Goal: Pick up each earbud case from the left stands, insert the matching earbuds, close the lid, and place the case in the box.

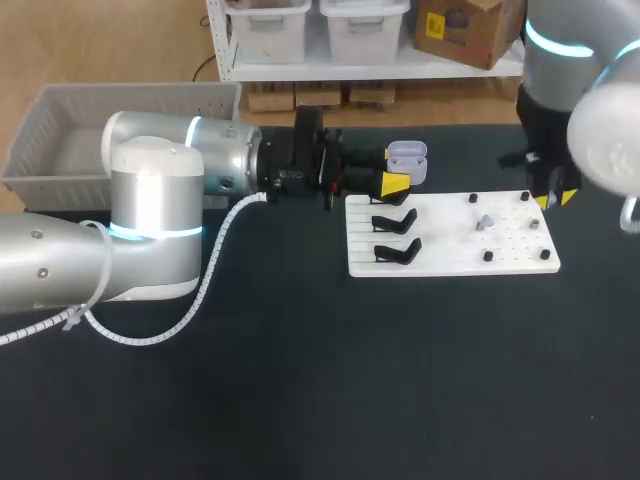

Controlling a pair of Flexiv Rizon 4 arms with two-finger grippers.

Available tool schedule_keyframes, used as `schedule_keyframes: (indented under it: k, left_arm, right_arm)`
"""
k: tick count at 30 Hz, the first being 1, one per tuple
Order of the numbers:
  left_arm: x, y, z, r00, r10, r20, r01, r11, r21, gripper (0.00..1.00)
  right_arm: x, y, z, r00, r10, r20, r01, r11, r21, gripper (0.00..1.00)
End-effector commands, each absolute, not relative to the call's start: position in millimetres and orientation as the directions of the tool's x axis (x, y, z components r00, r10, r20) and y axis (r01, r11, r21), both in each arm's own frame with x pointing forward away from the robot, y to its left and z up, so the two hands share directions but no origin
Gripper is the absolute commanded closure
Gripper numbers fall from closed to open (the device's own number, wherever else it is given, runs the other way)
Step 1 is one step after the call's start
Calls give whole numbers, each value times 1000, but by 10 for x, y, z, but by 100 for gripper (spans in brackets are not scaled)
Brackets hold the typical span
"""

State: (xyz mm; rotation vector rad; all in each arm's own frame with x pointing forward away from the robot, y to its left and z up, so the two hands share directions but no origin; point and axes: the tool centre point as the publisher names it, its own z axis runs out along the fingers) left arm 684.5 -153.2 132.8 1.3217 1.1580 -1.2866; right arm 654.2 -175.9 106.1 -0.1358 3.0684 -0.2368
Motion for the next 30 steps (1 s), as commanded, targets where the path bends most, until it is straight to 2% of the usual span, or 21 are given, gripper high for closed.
schedule_keyframes:
  k: [1, 14, 16, 19, 25, 30]
  left_arm:
    - [6841, -1531, 1319, 10, 19, -1000, 992, -124, 8, 100]
    - [6841, -1531, 1319, 10, 19, -1000, 992, -124, 8, 100]
    - [6841, -1531, 1319, 10, 19, -1000, 992, -124, 8, 100]
    - [6841, -1531, 1319, 10, 19, -1000, 992, -124, 8, 100]
    - [6841, -1531, 1319, 10, 19, -1000, 992, -124, 8, 100]
    - [6841, -1531, 1319, 10, 19, -1000, 992, -124, 8, 100]
  right_arm:
    - [6508, -1760, 1143, -995, -88, -55, -78, 985, -154, 100]
    - [6508, -1760, 1143, -995, -88, -55, -78, 985, -154, 100]
    - [6495, -1624, 1190, -995, -50, -85, -46, 997, -56, 100]
    - [6471, -1373, 1319, -994, 3, -106, 6, 1000, -28, 100]
    - [6390, -1014, 1539, -984, 121, -132, 139, 982, -131, 100]
    - [6355, -852, 1627, -982, 152, -108, 174, 955, -239, 100]
